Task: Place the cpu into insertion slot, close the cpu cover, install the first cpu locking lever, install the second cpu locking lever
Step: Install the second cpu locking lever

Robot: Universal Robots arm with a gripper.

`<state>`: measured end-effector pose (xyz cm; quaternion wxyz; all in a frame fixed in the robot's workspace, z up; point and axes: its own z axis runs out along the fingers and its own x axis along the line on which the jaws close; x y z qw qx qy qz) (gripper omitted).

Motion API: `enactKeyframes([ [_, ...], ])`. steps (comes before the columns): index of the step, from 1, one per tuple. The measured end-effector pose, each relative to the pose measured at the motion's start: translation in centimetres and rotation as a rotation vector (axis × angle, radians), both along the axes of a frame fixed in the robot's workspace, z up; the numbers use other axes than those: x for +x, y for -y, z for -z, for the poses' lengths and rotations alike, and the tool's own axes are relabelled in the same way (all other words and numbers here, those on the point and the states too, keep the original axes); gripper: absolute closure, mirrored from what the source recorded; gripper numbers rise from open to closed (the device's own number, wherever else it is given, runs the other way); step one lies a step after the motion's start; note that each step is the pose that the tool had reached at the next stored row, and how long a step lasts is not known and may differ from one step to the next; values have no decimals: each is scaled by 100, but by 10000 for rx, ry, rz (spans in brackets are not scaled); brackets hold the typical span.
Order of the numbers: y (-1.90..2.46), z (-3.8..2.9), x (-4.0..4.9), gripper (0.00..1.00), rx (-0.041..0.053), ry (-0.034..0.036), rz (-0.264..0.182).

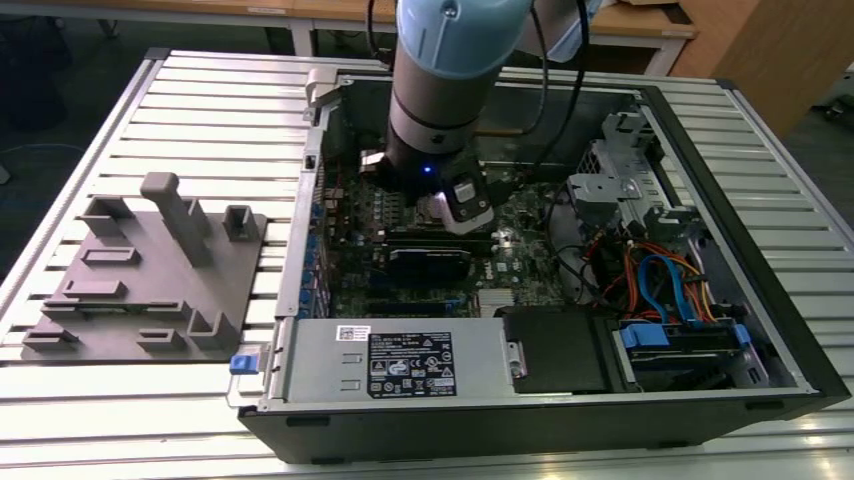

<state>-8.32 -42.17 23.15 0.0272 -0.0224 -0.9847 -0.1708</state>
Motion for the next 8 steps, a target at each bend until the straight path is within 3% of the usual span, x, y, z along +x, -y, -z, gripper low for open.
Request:
enactKeyframes([
  [2, 0, -40, 0, 90, 0, 0, 3],
  [8, 0, -73, 0, 90, 1, 0, 6],
])
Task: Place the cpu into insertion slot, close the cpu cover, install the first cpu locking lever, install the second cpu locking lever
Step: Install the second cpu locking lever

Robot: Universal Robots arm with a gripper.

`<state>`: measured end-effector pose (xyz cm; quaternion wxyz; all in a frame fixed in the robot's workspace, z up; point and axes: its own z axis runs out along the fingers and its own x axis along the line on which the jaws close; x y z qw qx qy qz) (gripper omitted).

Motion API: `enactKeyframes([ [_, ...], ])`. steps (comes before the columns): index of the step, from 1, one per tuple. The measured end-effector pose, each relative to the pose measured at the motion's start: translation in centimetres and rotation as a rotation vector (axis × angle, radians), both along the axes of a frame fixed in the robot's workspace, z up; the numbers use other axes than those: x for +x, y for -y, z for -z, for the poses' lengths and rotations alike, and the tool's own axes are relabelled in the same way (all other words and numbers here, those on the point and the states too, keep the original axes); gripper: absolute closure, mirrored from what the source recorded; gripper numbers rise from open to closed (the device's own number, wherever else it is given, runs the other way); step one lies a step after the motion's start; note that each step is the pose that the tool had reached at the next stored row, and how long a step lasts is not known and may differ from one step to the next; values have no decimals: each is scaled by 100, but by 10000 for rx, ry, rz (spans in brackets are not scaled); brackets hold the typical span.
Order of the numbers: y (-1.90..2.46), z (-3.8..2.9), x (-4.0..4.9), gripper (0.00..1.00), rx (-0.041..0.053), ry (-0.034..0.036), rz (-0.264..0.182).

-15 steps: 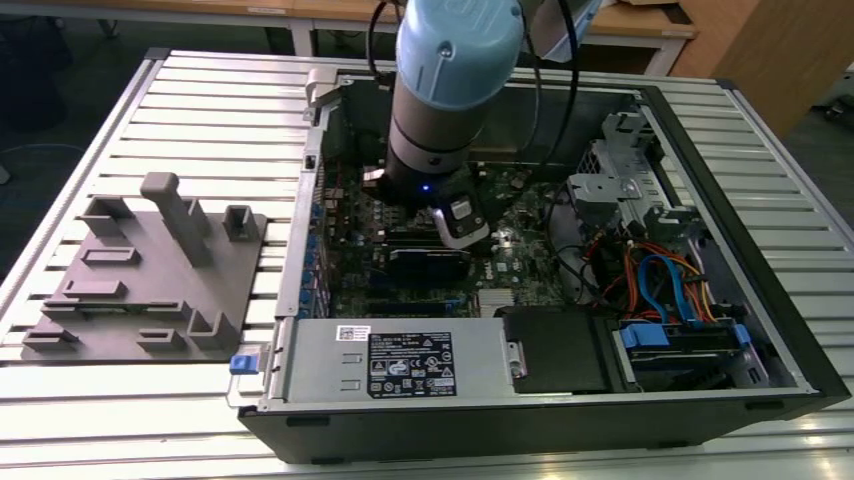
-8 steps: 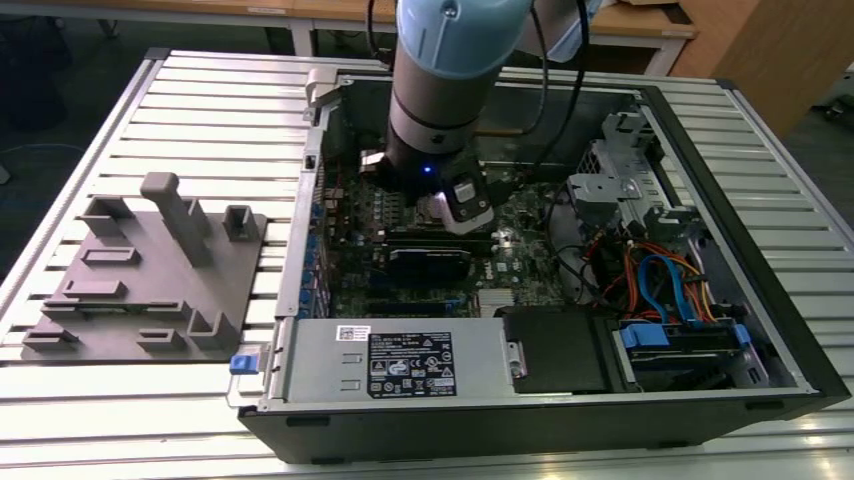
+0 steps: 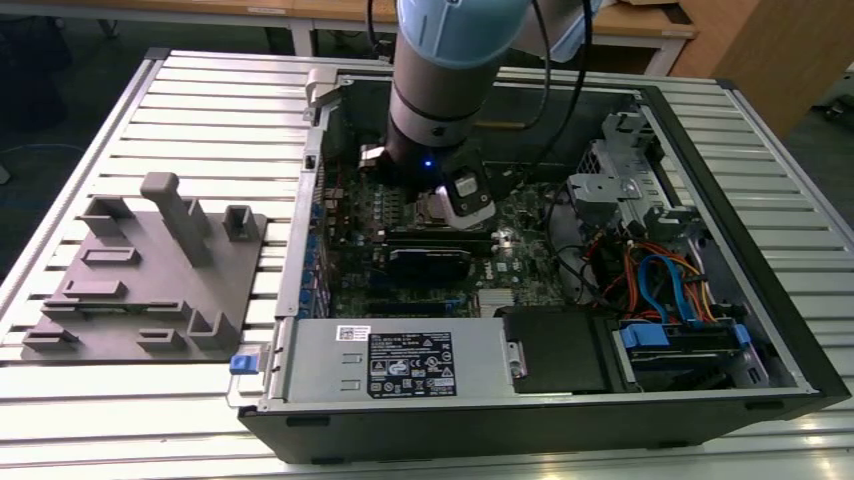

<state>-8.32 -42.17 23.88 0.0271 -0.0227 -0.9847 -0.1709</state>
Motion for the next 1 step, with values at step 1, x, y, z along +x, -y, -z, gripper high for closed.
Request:
enactKeyframes([
  [1, 0, -1, 0, 90, 0, 0, 0],
])
